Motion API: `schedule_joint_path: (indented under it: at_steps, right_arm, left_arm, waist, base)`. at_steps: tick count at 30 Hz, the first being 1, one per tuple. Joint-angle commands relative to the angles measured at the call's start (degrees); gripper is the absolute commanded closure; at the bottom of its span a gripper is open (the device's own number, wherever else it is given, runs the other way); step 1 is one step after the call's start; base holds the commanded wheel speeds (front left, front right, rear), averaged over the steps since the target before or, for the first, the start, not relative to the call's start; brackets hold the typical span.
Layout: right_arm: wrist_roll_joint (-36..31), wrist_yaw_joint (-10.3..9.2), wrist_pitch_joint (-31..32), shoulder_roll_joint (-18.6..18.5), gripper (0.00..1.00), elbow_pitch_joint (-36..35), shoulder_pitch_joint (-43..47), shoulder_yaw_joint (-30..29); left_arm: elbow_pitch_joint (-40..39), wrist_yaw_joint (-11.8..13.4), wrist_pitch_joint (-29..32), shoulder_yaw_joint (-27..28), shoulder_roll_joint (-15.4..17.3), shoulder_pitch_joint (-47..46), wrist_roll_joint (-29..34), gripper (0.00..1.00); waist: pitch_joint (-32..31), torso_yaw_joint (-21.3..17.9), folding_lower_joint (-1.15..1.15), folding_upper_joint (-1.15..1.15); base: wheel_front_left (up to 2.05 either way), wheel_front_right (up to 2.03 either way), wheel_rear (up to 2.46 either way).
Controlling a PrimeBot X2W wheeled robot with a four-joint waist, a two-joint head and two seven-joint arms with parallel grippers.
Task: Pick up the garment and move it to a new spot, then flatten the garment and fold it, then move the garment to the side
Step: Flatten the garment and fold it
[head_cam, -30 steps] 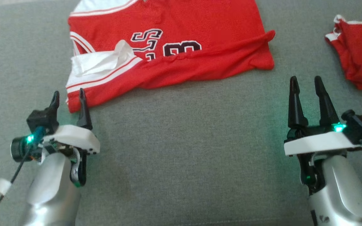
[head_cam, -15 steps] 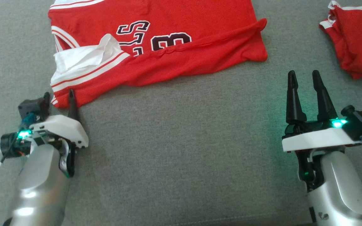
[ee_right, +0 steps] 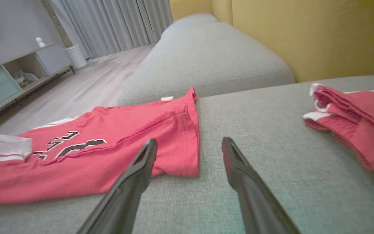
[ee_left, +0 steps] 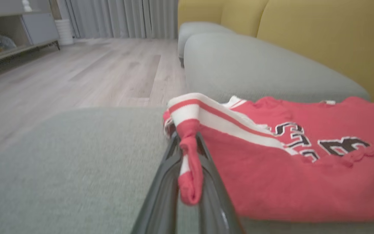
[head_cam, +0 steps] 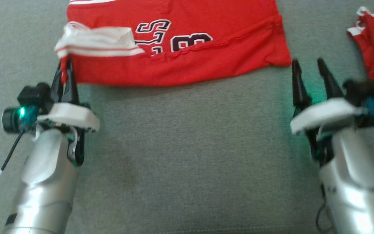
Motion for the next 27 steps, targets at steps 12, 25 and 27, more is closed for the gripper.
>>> schedule_joint_path:
  at_steps: [12, 25, 27]
  right_arm:
    - [-14.1, -0.04, 12.6, 0.3, 0.0, 21.5, -18.5, -5.7]
    - [-23.1, -0.04, 13.3, 0.3, 1.0, 28.7, -20.0, -8.3]
    - [-21.8, -0.04, 11.2, 0.3, 1.0, 29.0, -19.1, -8.3]
  left_arm:
    - [-11.3, -2.4, -0.7, -1.4, -1.5, -2.7, 3.7, 1.0]
    - [-6.9, -2.4, -0.7, -1.3, -1.0, -0.6, 4.4, 1.0]
    - [-5.6, -2.1, -0.7, -1.1, -0.3, 0.4, 4.3, 1.0]
  waist:
    - [2.9, 4.8, 0.0, 0.0]
    - [0.5, 4.5, 0.0, 0.0]
    - [-0.8, 3.7, 0.0, 0.0]
  base:
    - [0.0, 0.0, 0.0]
    - [0.0, 0.0, 0.0]
    - [0.0, 0.0, 0.0]
